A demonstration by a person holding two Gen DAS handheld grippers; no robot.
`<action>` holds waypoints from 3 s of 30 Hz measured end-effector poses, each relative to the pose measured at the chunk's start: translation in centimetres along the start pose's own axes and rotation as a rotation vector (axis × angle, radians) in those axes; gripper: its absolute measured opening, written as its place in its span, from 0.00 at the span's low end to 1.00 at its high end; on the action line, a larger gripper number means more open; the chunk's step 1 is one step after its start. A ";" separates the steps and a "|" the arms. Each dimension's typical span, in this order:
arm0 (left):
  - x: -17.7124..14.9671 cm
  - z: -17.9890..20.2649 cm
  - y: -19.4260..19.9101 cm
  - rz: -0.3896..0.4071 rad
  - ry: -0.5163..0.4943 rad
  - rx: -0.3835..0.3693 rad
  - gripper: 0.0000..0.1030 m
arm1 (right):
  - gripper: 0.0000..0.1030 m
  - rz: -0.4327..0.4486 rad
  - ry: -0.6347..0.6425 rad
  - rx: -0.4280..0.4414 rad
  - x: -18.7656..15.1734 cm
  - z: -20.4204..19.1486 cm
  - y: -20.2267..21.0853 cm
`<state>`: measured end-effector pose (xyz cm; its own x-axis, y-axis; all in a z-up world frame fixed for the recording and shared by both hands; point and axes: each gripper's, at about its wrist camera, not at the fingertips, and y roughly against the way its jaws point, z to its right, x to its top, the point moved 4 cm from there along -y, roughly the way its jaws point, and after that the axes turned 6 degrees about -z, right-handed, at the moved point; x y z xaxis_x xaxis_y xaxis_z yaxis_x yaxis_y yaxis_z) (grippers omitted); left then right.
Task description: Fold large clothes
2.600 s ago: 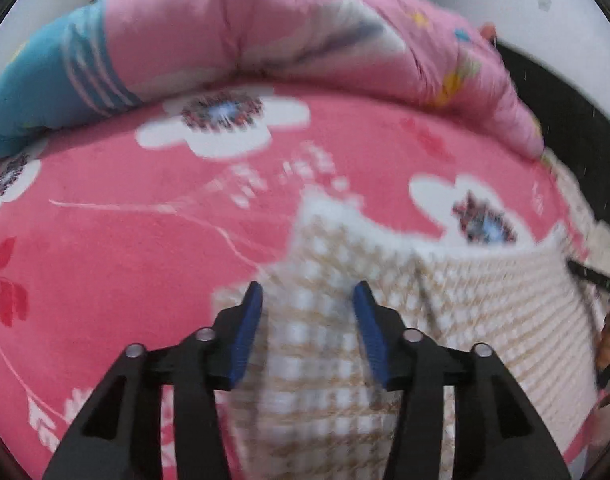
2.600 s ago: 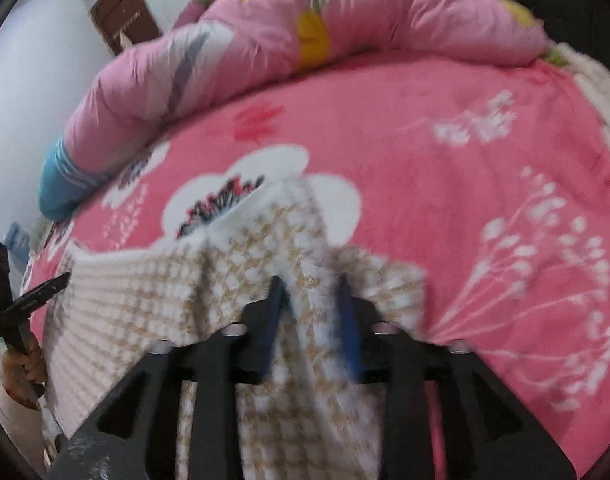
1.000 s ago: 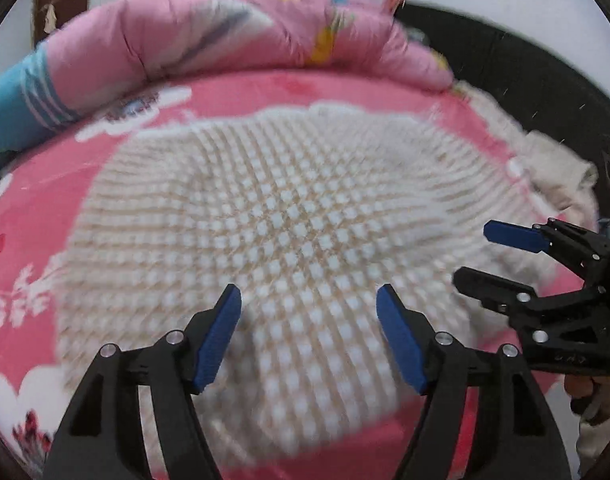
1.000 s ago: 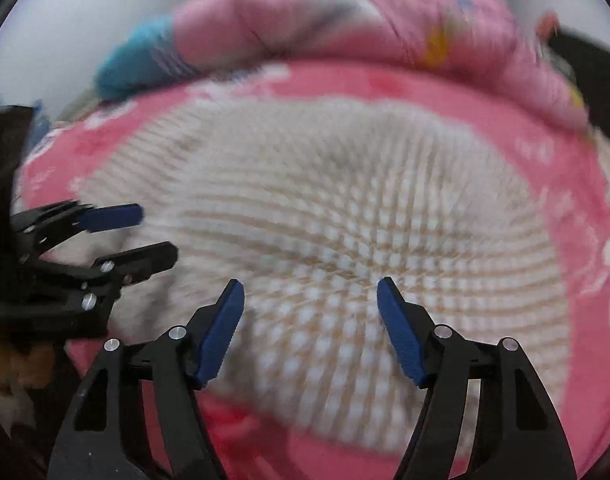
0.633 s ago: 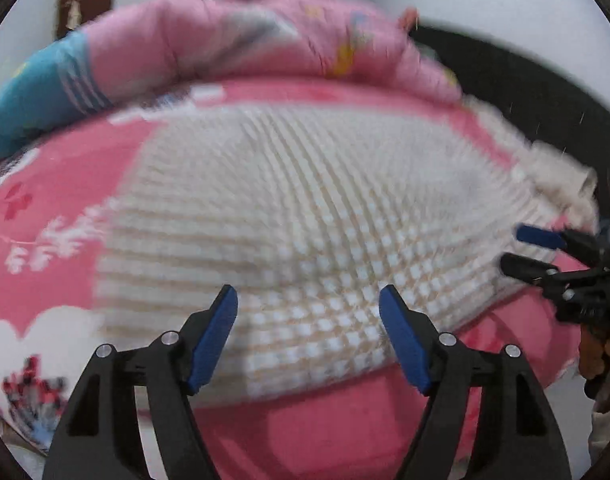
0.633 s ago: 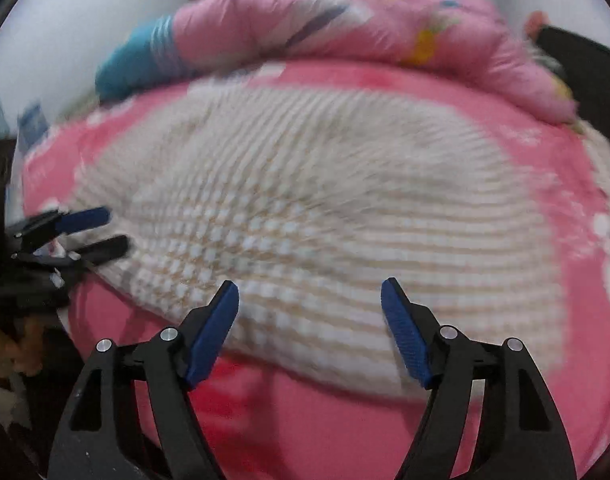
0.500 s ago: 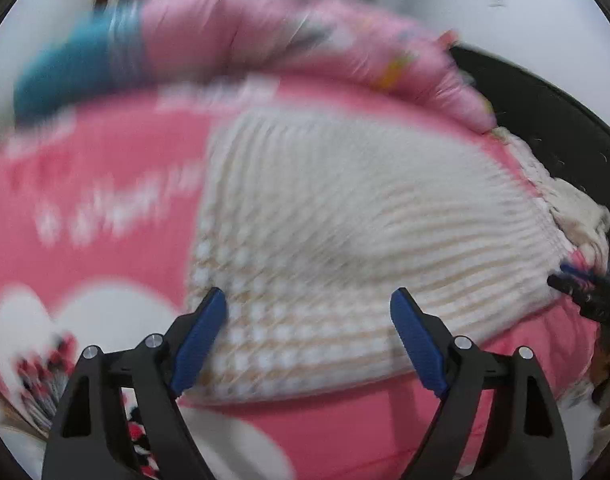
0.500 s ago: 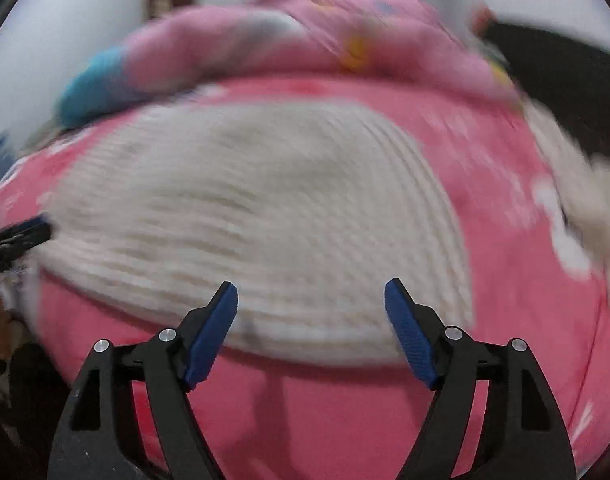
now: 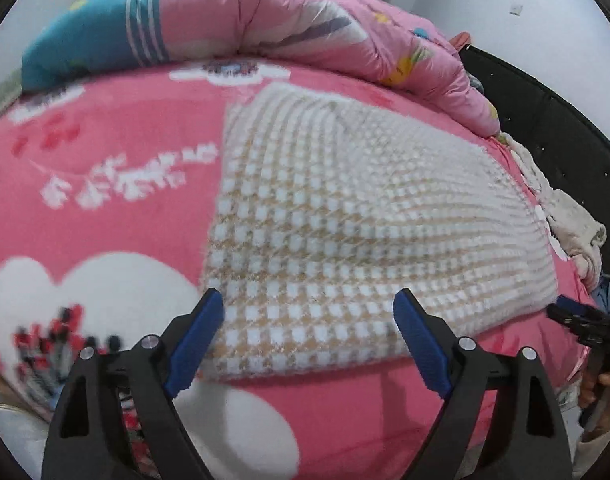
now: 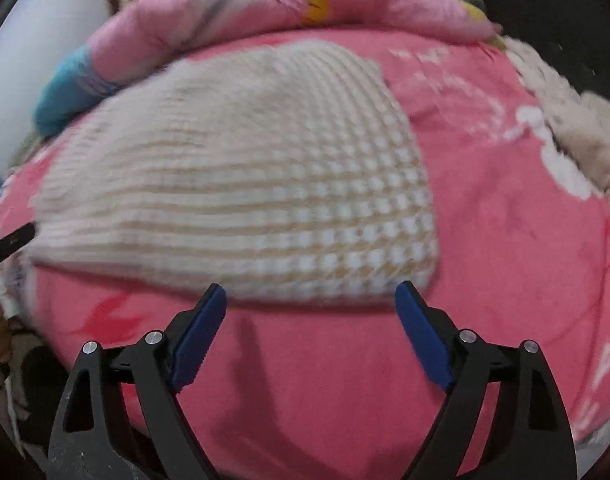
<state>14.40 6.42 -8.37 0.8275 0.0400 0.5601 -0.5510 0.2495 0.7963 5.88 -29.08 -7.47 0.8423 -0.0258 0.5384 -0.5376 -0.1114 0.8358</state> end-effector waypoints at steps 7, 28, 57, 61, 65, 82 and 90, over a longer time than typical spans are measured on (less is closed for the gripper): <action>-1.7 3.3 8.7 0.158 -0.058 0.021 0.95 | 0.92 0.218 0.090 0.002 0.6 -4.1 6.9; -7.4 8.9 13.3 0.165 -0.099 0.312 0.95 | 0.92 0.289 0.083 -0.063 -0.7 -10.1 8.7; -8.3 9.2 9.3 0.020 0.011 0.285 0.95 | 0.92 0.162 0.073 -0.062 -1.5 -11.0 5.8; -8.3 9.6 9.4 0.022 0.005 0.279 0.95 | 0.92 0.170 0.066 -0.062 -1.3 -10.9 6.1; -8.4 10.0 9.3 0.019 -0.002 0.274 0.95 | 0.92 0.171 0.053 -0.057 -1.2 -10.7 6.3; -8.7 10.3 9.4 0.010 -0.003 0.261 0.95 | 0.92 0.163 0.051 -0.060 -1.4 -10.6 6.3; -8.8 10.5 9.1 0.005 -0.003 0.259 0.95 | 0.92 0.153 0.051 -0.062 -1.5 -10.6 6.0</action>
<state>0.97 -1.77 -3.64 0.8246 0.0380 0.5644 -0.5645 -0.0072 0.8254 1.01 -19.17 -2.09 0.7485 0.0130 0.6630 -0.6619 -0.0481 0.7481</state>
